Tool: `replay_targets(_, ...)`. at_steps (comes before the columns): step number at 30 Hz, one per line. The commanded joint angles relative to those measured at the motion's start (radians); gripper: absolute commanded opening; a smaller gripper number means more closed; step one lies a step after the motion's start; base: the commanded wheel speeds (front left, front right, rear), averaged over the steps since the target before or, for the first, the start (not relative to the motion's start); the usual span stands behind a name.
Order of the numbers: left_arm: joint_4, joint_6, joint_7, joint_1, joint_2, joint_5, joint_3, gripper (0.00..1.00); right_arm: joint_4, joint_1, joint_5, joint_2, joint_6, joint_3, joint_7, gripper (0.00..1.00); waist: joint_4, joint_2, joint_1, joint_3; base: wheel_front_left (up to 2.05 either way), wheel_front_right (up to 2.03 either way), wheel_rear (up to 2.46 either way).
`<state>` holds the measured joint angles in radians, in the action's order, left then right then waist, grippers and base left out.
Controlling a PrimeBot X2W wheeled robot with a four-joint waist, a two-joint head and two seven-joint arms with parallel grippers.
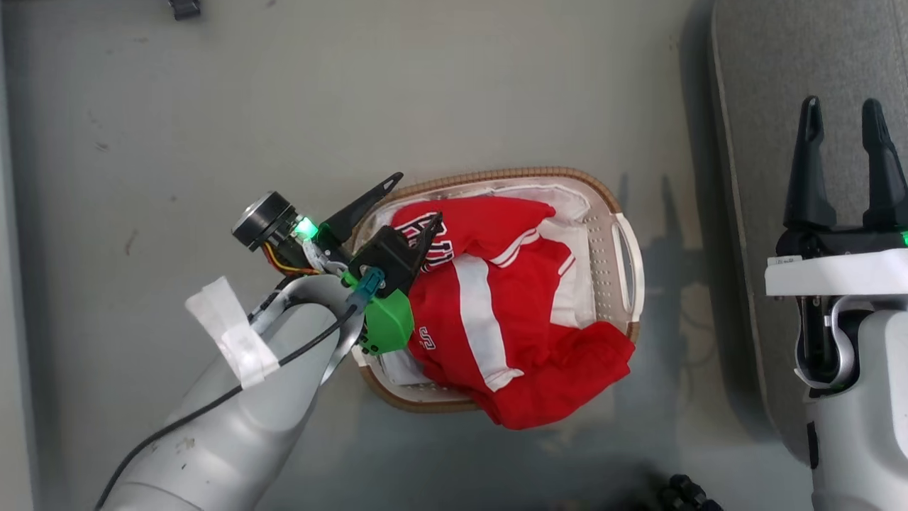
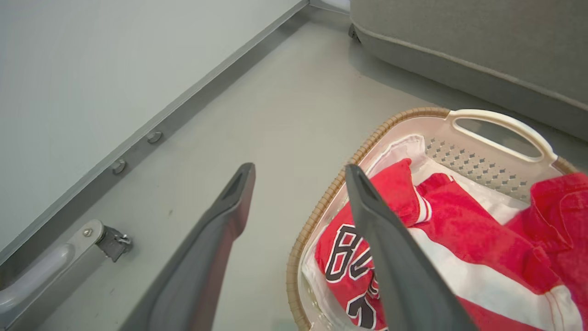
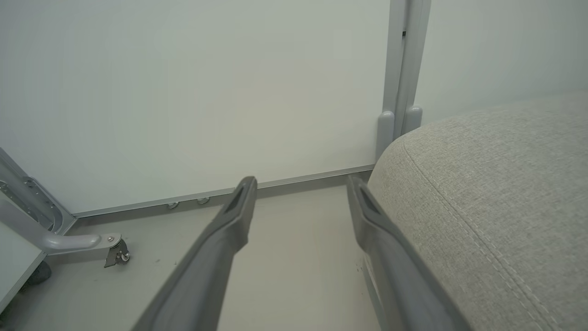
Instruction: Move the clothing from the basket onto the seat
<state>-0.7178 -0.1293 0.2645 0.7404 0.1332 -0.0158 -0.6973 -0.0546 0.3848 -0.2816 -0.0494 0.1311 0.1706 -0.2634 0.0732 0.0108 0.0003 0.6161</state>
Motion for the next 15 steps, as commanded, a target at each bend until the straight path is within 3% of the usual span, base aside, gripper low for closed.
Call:
replay_targets(1,-0.033,-0.002,0.000,0.042,0.008,0.009,-0.037,1.00,0.010,0.022,-0.011,-0.002,-0.001,-0.005,-0.002,1.00,0.090,-0.0108,-0.0003,0.141,0.00,0.00,0.00)
replay_targets(9,-0.182,-0.001,0.000,0.170,-0.005,0.089,-0.245,1.00,0.051,0.055,-0.041,-0.002,-0.001,-0.021,-0.002,1.00,0.130,-0.0108,-0.0003,0.234,0.00,0.00,0.00)
replay_targets(15,-0.240,0.000,0.000,0.246,0.000,0.131,-0.342,1.00,0.079,0.069,-0.066,-0.002,-0.001,-0.035,-0.002,1.00,0.154,-0.0108,-0.0003,0.284,0.00,0.00,0.00)
